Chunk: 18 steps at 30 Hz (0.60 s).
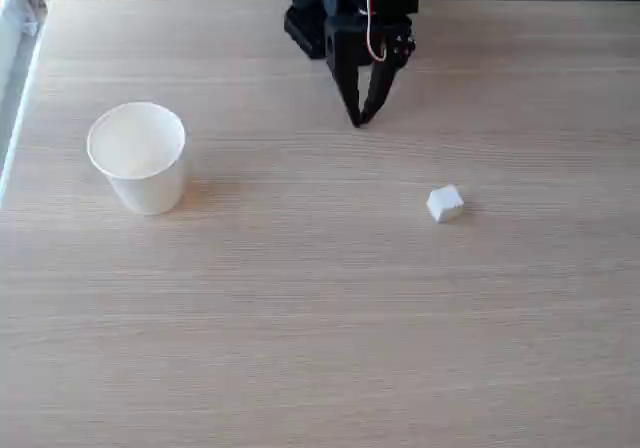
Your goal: Grasp a block and put it in the bin.
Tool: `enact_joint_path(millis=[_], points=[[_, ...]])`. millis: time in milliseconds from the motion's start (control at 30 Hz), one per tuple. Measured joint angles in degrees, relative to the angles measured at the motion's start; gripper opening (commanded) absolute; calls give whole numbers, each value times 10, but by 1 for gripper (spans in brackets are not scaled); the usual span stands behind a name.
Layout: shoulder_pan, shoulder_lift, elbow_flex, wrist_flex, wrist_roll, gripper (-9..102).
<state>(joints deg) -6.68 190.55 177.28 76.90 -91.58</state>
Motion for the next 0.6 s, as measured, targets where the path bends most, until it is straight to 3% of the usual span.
enact_joint_path(millis=[600], points=[[-5, 0, 0, 1, 5, 2]])
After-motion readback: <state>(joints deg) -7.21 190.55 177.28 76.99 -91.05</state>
